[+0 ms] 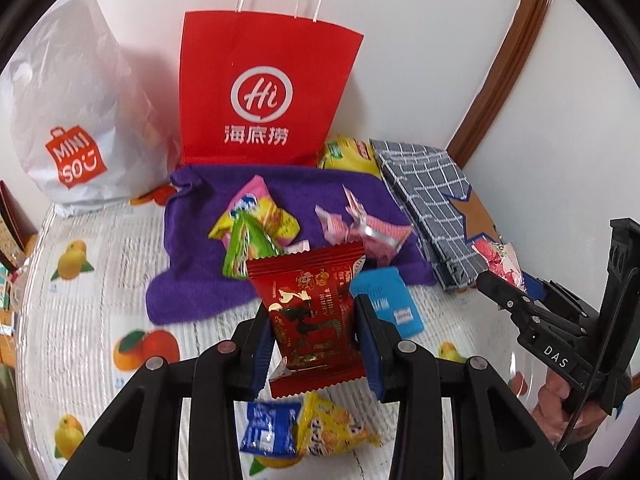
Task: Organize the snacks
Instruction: 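Carry the lychee packet and red candy packet over the purple towel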
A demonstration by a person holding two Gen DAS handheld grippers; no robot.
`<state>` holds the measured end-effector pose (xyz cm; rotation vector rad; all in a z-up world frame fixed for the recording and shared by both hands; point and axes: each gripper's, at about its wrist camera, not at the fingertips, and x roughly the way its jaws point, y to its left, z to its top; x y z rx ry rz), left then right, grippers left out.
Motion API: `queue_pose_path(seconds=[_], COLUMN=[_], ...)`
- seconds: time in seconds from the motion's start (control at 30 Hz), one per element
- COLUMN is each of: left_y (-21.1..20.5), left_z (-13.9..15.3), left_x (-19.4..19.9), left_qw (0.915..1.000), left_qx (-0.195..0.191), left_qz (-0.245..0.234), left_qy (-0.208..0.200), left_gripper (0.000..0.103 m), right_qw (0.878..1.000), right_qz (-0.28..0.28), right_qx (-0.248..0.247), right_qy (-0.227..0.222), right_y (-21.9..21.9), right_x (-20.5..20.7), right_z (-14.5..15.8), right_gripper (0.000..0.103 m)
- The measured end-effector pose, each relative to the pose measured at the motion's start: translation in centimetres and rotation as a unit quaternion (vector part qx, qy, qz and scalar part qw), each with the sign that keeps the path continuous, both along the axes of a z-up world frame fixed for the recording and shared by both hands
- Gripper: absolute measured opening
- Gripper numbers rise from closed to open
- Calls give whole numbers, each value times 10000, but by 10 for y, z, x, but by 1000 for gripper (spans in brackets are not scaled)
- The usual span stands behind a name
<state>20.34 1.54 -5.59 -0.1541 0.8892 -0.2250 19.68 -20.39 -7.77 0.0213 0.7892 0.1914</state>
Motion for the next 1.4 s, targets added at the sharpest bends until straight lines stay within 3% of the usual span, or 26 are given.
queue_pose_path(seconds=[0.87,1.2,1.4], left_y=[7,13,20], left_z=[2,-26,-33], left_x=[108,136,142], left_qw=[10000,9998,9995], left_qx=[15,59,83], left_qz=[-34,21,118], left_qy=[10,213,284], left_gripper=[36,36,36], right_qw=[9999,9999,9998], right_qz=[20,56,134], right_qx=[60,-2,-67], right_qy=[-154,-159,93], right_y=[19,30,34], right_x=[110,150,169], right_z=[5,-2,-25], right_gripper=[48,48,48])
